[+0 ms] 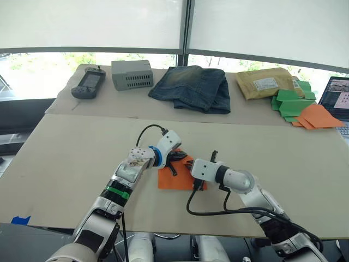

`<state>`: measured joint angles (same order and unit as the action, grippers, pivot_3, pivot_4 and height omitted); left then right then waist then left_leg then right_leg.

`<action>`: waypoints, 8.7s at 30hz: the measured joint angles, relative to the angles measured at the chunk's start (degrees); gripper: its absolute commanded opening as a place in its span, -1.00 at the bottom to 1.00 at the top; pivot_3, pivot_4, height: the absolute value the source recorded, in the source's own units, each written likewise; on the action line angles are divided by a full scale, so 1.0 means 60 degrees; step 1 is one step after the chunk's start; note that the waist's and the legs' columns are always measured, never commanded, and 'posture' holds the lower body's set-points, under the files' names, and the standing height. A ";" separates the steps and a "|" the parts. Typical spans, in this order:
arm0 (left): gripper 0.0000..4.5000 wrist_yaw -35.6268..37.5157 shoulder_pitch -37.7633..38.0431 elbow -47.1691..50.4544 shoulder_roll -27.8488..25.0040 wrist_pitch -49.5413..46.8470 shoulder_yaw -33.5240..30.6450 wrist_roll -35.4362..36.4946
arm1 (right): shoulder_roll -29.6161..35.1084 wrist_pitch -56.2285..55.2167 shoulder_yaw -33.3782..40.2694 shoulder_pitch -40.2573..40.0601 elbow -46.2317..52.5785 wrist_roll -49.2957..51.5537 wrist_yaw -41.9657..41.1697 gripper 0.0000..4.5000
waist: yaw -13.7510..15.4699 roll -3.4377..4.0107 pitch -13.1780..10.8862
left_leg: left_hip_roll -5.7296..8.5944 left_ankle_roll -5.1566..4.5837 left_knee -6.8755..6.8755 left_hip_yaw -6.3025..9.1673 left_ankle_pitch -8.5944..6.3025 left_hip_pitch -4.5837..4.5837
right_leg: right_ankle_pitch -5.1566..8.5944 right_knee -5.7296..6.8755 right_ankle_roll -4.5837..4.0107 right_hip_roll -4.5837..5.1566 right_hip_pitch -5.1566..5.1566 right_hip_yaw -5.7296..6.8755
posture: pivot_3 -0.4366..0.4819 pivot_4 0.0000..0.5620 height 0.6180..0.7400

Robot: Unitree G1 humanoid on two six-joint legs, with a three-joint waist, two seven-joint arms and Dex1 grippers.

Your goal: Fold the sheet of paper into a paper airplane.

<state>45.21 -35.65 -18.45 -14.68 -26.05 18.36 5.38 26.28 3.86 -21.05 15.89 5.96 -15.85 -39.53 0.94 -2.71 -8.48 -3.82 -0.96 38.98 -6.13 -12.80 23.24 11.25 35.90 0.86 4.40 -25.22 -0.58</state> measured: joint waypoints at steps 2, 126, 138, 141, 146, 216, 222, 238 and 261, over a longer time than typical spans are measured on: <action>-1.00 0.0001 0.0002 0.0034 -0.0017 0.0004 0.0016 -0.0004 | 0.0047 0.0851 0.0232 -0.0239 0.0691 0.0468 -0.0379 0.03 | 0.0012 0.0000 0.0000 | 0.0000 0.0000 0.0001 0.0002 0.0000 0.0009 | 0.0001 -0.0003 0.0002 0.0000 -0.0003 0.0000 | -0.05 -0.47 0.60; -0.98 -0.1266 0.1095 0.2462 -0.1394 -0.1311 -0.1400 0.1628 | -0.1371 0.6058 0.1427 0.1803 0.0012 0.3610 0.1610 -1.00 | -0.0080 0.0035 -0.0018 | 0.0020 0.0004 -0.0070 0.0160 -0.0002 0.0277 | -0.0050 -0.0119 -0.0022 -0.0003 -0.0167 0.0131 | -0.05 -0.47 0.60; -0.98 -0.0932 0.1189 0.2764 -0.1091 -0.0635 -0.0774 0.0991 | -0.1343 0.6362 0.1402 0.1082 0.0528 0.3623 0.1574 -1.00 | -0.0046 0.0036 -0.0019 | 0.0015 -0.0003 -0.0013 0.0169 0.0006 0.0284 | -0.0057 -0.0092 0.0017 -0.0006 -0.0162 0.0135 | -0.05 -0.47 0.60; -0.98 -0.0946 0.1188 0.2883 -0.1053 -0.0753 -0.0753 0.0955 | -0.1307 0.6355 0.1400 0.1017 0.0590 0.3620 0.1544 -1.00 | -0.0046 0.0036 -0.0019 | 0.0015 -0.0003 -0.0011 0.0170 0.0006 0.0280 | -0.0056 -0.0083 0.0018 -0.0007 -0.0161 0.0135 | -0.05 -0.47 0.60; -0.98 -0.0958 0.1202 0.3114 -0.1059 -0.0845 -0.0329 0.0608 | -0.1304 0.6344 0.1389 0.1010 0.0588 0.3617 0.1543 -1.00 | -0.0043 0.0036 -0.0019 | 0.0017 -0.0003 -0.0002 0.0171 0.0007 0.0278 | -0.0056 -0.0077 0.0019 -0.0005 -0.0157 0.0134 | -0.05 -0.47 0.60; -0.99 -0.0509 0.1336 0.2973 -0.0895 -0.2154 -0.0198 0.1274 | -0.1457 0.4659 0.0824 0.2251 -0.1729 0.3270 0.0183 -1.00 | -0.0299 0.0038 -0.0014 | 0.0015 0.0006 -0.0001 0.0169 0.0031 0.0161 | -0.0017 0.0036 0.0018 -0.0020 -0.0112 0.0097 | -0.05 -0.47 0.60; -0.99 -0.0722 0.1588 0.2959 -0.0654 -0.2286 -0.0523 0.1383 | -0.1828 0.3866 0.0608 0.2514 -0.2533 0.2988 0.0306 -1.00 | -0.0335 0.0036 -0.0012 | 0.0009 0.0006 -0.0003 0.0170 0.0031 0.0094 | -0.0016 0.0036 0.0018 -0.0028 -0.0048 0.0096 | -0.05 -0.47 0.60; -0.99 -0.0846 0.1961 0.3380 -0.0672 -0.2983 -0.1000 0.1963 | -0.1150 0.2483 0.1033 0.2868 -0.3899 0.2670 0.0719 -1.00 | -0.0262 0.0036 -0.0012 | 0.0016 0.0008 -0.0018 0.0173 0.0030 0.0036 | 0.0028 0.0017 -0.0042 -0.0010 0.0018 0.0101 | -0.05 -0.47 0.60; -0.99 -0.0988 0.1970 0.3386 -0.0700 -0.2948 -0.1064 0.2040 | -0.1358 0.2433 0.1285 0.2304 -0.2977 0.2670 0.0084 -1.00 | -0.0350 0.0040 -0.0015 | 0.0007 0.0008 -0.0037 0.0175 0.0029 0.0042 | 0.0032 0.0018 -0.0046 -0.0020 -0.0004 0.0101 | -0.05 -0.47 0.60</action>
<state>39.28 -23.83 1.87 -18.89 -43.74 11.98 17.62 18.13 18.46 -13.34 29.72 -11.90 0.18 -39.03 -1.16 -2.47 -8.57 -3.78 -0.91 38.75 -5.08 -12.62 23.49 11.44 36.01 0.58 4.28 -25.25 0.02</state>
